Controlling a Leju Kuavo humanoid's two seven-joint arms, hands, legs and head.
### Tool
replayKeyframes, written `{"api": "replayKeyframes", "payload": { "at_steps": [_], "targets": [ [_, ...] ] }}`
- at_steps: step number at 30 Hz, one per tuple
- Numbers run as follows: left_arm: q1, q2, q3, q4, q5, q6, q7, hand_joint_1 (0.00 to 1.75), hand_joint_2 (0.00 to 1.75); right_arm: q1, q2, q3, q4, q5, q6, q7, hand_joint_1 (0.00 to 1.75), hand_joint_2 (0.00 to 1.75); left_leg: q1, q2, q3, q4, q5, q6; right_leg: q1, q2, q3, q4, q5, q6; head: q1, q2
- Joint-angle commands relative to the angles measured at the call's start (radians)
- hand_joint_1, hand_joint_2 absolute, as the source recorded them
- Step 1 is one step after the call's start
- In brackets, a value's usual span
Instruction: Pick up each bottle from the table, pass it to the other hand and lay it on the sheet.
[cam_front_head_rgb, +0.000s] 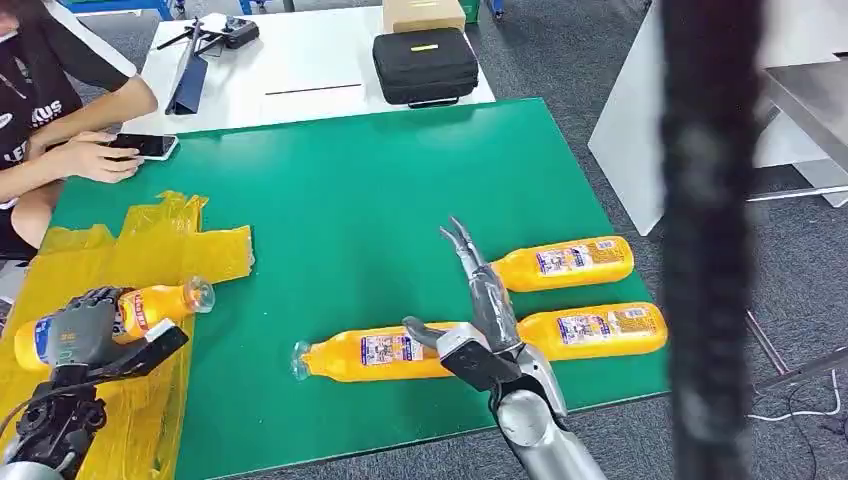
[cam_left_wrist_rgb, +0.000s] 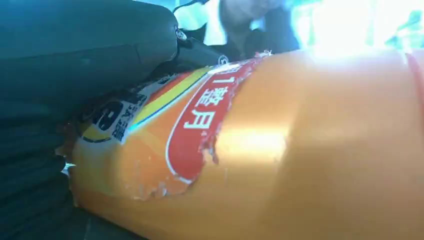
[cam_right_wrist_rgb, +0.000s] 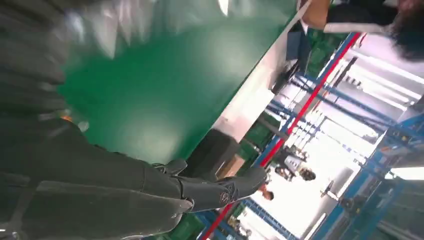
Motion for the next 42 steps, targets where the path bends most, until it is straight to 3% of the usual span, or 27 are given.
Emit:
{"api": "replayKeyframes", "payload": {
  "at_steps": [1,2,3,4,5,10,16,19,23,25,28,30,32,35,39,42],
  "targets": [
    [0.065,-0.072,0.127,-0.027,-0.028,-0.007,0.004,1.75,1.75,-0.153,0.076,0.084,0.172,-0.001,0.045,0.016,0.00,1.75,0.000,0.003,0.007,0.000,-0.003,-0.003,0.000,0.001,0.006,0.000,-0.002,0.000,0.000,0.000],
    [0.079,-0.068,0.134,-0.023,-0.027,-0.007,0.005,1.75,1.75,-0.155,0.074,0.087,0.173,-0.001,0.051,0.016,0.00,1.75,0.000,0.004,0.010,0.000,-0.005,-0.004,0.000,0.001,0.008,0.001,-0.004,0.000,0.000,0.000],
    [0.089,-0.064,0.136,-0.013,-0.024,-0.007,0.012,1.15,1.75,-0.154,0.070,0.091,0.175,-0.001,0.054,0.016,0.00,1.75,0.000,0.004,0.008,-0.001,-0.003,-0.003,0.000,0.002,0.006,0.000,-0.002,0.000,0.000,0.000],
    [0.106,-0.045,0.106,0.005,0.007,-0.007,0.020,0.00,1.75,-0.150,0.057,0.095,0.177,0.000,0.060,0.010,0.00,1.75,0.000,0.005,0.011,0.000,-0.005,-0.004,0.000,0.002,0.009,0.000,-0.004,0.000,0.000,0.000],
    [0.101,-0.041,0.024,0.020,0.057,-0.007,0.060,0.00,1.75,-0.132,0.053,0.071,0.173,0.016,0.056,-0.005,0.00,1.75,-0.001,0.005,0.009,-0.002,-0.003,-0.002,-0.001,0.004,0.007,-0.001,-0.002,0.000,0.000,0.000],
    [0.018,-0.065,-0.004,0.119,0.034,-0.014,0.094,0.00,1.75,-0.117,0.025,0.055,0.144,0.018,0.061,0.014,0.00,1.75,0.000,0.001,0.010,-0.002,-0.003,-0.003,0.000,-0.002,0.009,-0.001,-0.003,0.000,0.000,0.000],
    [-0.075,-0.173,-0.098,0.139,-0.032,-0.033,0.163,0.00,1.75,-0.049,-0.066,0.006,0.109,0.085,0.035,0.044,0.00,1.75,0.000,-0.010,0.008,-0.002,0.001,-0.002,0.000,-0.010,0.008,-0.001,-0.003,0.000,0.000,0.000],
    [-0.093,-0.183,-0.110,0.146,-0.040,-0.044,0.175,0.00,1.75,-0.029,-0.066,0.002,0.094,0.099,0.025,0.046,0.00,1.75,0.000,-0.018,0.011,0.000,0.000,-0.003,0.000,-0.018,0.013,-0.001,-0.005,0.001,0.000,0.000],
    [-0.085,-0.174,-0.105,0.150,-0.014,-0.033,0.164,0.00,1.75,-0.031,-0.058,0.007,0.087,0.120,0.035,0.062,0.00,1.75,0.000,-0.013,0.012,0.000,0.000,-0.001,0.000,-0.015,0.015,-0.001,-0.005,0.000,0.000,0.000],
    [-0.068,-0.173,-0.093,0.142,0.015,-0.026,0.143,0.00,1.75,-0.046,-0.058,0.016,0.103,0.128,0.045,0.063,0.00,1.75,-0.001,-0.012,0.012,0.000,0.000,-0.001,0.000,-0.014,0.015,0.000,-0.004,0.002,0.000,0.000],
    [-0.053,-0.202,-0.026,0.109,0.173,-0.060,0.012,0.00,1.75,-0.057,-0.077,0.040,0.127,0.199,0.038,0.092,0.00,1.75,-0.001,-0.010,0.015,0.001,-0.002,-0.002,0.000,-0.013,0.017,0.000,-0.005,0.001,0.000,0.000],
    [-0.055,-0.240,0.025,0.048,0.391,-0.203,-0.120,0.00,1.75,-0.054,-0.091,0.059,0.128,0.302,0.053,0.153,0.00,1.75,-0.002,-0.012,0.012,-0.001,0.001,0.000,-0.001,-0.014,0.014,-0.001,-0.003,0.001,0.000,0.000],
    [0.025,-0.242,-0.154,-0.208,0.690,-0.384,-0.120,0.00,1.75,-0.068,-0.102,0.080,0.150,0.364,0.085,0.190,0.00,1.75,-0.001,-0.015,0.009,0.000,0.002,0.000,-0.001,-0.017,0.012,-0.001,-0.003,0.002,0.000,0.000],
    [0.070,-0.221,-0.333,-0.383,0.922,-0.443,-0.120,0.00,1.75,-0.101,-0.105,0.106,0.207,0.418,0.104,0.222,0.00,1.75,-0.001,-0.013,0.010,0.000,0.001,0.000,-0.001,-0.015,0.013,0.000,-0.003,0.002,0.000,0.000],
    [0.097,-0.219,-0.424,-0.517,1.006,-0.459,-0.120,0.00,1.75,-0.117,-0.101,0.124,0.255,0.477,0.103,0.258,0.00,1.75,-0.001,-0.012,0.009,0.002,0.000,-0.001,0.000,-0.014,0.012,0.000,-0.003,0.002,0.000,0.000],
    [0.096,-0.225,-0.426,-0.513,1.003,-0.454,-0.120,0.00,1.75,-0.116,-0.100,0.127,0.259,0.480,0.102,0.259,0.00,1.75,-0.001,-0.012,0.008,0.001,0.001,0.000,0.000,-0.014,0.011,-0.001,-0.002,0.002,0.000,0.000]
  ]
}}
